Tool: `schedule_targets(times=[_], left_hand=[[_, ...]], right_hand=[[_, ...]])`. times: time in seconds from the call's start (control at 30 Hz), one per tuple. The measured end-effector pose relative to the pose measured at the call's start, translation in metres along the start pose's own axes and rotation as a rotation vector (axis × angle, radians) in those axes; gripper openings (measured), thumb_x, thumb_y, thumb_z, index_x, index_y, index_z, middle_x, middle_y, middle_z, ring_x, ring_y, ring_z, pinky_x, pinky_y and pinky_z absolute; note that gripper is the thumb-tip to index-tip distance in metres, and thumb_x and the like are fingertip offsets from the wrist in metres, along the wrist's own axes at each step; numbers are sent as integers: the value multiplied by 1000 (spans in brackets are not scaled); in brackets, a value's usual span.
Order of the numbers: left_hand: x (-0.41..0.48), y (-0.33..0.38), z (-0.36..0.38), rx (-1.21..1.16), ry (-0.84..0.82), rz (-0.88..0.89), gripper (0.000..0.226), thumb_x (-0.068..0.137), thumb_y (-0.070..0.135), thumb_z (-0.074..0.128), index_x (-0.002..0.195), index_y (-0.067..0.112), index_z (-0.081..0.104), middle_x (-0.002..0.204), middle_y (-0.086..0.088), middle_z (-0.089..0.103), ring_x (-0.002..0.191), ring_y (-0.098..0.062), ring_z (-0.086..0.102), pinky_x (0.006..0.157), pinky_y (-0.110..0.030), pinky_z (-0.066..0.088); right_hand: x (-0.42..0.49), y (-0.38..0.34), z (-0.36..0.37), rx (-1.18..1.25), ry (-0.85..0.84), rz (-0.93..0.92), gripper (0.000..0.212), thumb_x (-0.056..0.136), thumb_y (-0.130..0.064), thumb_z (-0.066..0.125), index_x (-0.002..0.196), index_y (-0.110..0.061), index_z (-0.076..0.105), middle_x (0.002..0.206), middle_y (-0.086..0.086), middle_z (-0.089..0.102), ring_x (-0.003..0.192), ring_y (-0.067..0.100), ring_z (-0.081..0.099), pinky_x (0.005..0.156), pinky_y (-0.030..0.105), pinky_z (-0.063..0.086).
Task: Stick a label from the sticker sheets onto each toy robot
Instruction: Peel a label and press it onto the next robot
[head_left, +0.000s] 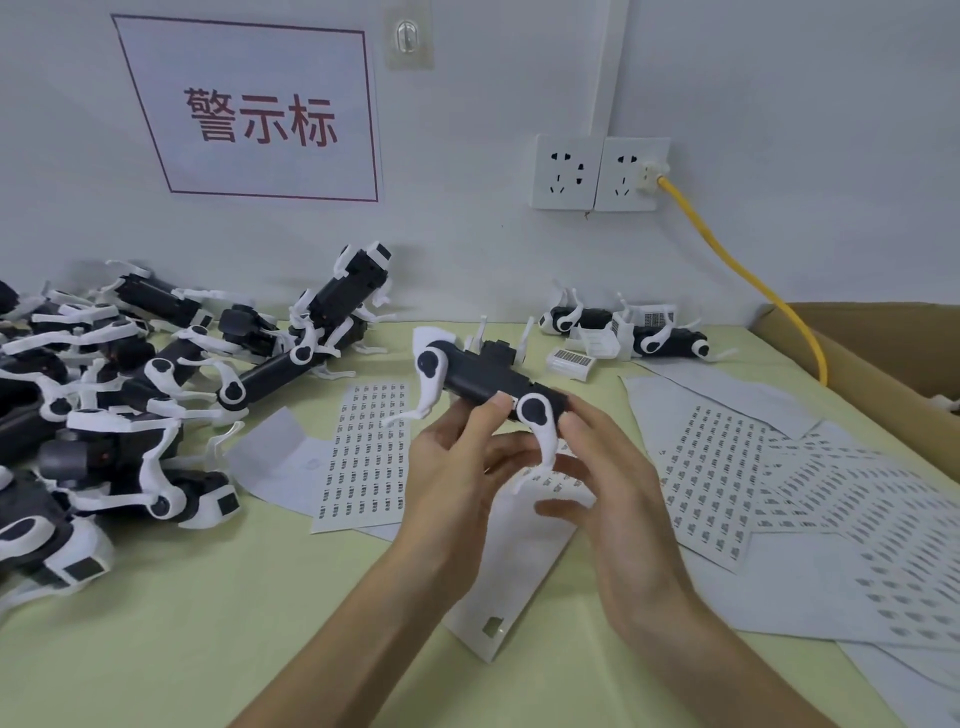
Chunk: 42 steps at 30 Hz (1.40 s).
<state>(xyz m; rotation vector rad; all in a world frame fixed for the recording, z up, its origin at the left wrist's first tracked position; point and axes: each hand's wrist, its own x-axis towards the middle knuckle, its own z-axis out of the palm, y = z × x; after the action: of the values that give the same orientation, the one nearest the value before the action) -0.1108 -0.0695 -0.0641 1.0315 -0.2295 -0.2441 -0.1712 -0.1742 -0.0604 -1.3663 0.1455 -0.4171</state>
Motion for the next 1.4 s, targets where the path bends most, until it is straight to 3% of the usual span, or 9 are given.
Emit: schedule_targets(times=[0.27, 0.47, 0.67, 0.77, 0.87, 1.07, 1.17, 1.3, 1.4], left_hand=[[0, 2, -3, 13, -43, 39, 38, 92, 27, 68, 117, -2, 67, 113, -20, 75, 97, -28, 75, 88, -31, 60], [3, -1, -6, 91, -57, 61, 24, 103, 22, 57, 113, 2, 66, 103, -12, 75, 97, -27, 73, 85, -30, 58], [4, -6, -5, 71, -44, 20, 48, 104, 40, 49, 118, -2, 67, 115, -21, 75, 103, -31, 71, 94, -41, 54], [5, -5, -4, 38, -9, -8, 57, 107, 44, 39, 112, -3, 72, 105, -19, 78, 102, -30, 75, 94, -40, 59], [5, -5, -5, 44, -58, 3, 63, 101, 53, 46, 110, -4, 71, 93, -16, 77, 105, -31, 75, 96, -43, 58], [5, -4, -9, 75, -105, 59, 50, 92, 51, 60, 104, 3, 69, 95, -13, 76, 98, -32, 75, 85, -33, 61], [4, -5, -9, 150, -95, 87, 50, 96, 50, 61, 114, 5, 71, 104, -13, 78, 97, -30, 75, 86, -38, 58], [2, -8, -11, 346, -87, 209, 40, 100, 47, 53, 114, 18, 76, 97, -8, 79, 83, -24, 76, 67, -32, 59], [2, -8, -14, 414, -98, 235, 36, 103, 46, 51, 108, 25, 80, 94, -9, 78, 79, -20, 74, 63, -28, 58]], right_hand=[[2, 4, -3, -88, 39, -74, 37, 81, -45, 62, 116, -34, 72, 109, -6, 74, 97, 12, 70, 65, 23, 53], [4, 10, -4, -101, 49, -87, 35, 79, -43, 66, 113, -42, 71, 105, -14, 73, 91, 8, 69, 66, 25, 53], [6, 13, -5, -115, 71, -119, 32, 84, -39, 74, 116, -42, 70, 108, -17, 72, 92, 9, 71, 65, 23, 55], [7, 14, -6, -133, 67, -155, 27, 93, -25, 72, 115, -42, 70, 107, -15, 72, 88, 11, 72, 66, 23, 54], [6, 13, -5, -147, 57, -158, 29, 93, -25, 72, 116, -41, 69, 108, -15, 73, 88, 11, 72, 70, 24, 53], [5, 12, -8, -125, -5, -131, 37, 82, -40, 64, 118, -38, 69, 113, -12, 72, 101, 11, 69, 75, 27, 53], [5, 12, -7, -146, -38, -163, 41, 82, -46, 68, 122, -36, 66, 116, -12, 71, 111, 7, 65, 85, 26, 51], [3, 13, -3, -198, -96, -236, 43, 80, -34, 81, 119, -41, 64, 109, -14, 71, 102, 13, 72, 80, 27, 60], [4, 16, -4, -243, -80, -257, 44, 80, -24, 85, 114, -41, 64, 105, -17, 71, 92, 9, 74, 73, 18, 57]])
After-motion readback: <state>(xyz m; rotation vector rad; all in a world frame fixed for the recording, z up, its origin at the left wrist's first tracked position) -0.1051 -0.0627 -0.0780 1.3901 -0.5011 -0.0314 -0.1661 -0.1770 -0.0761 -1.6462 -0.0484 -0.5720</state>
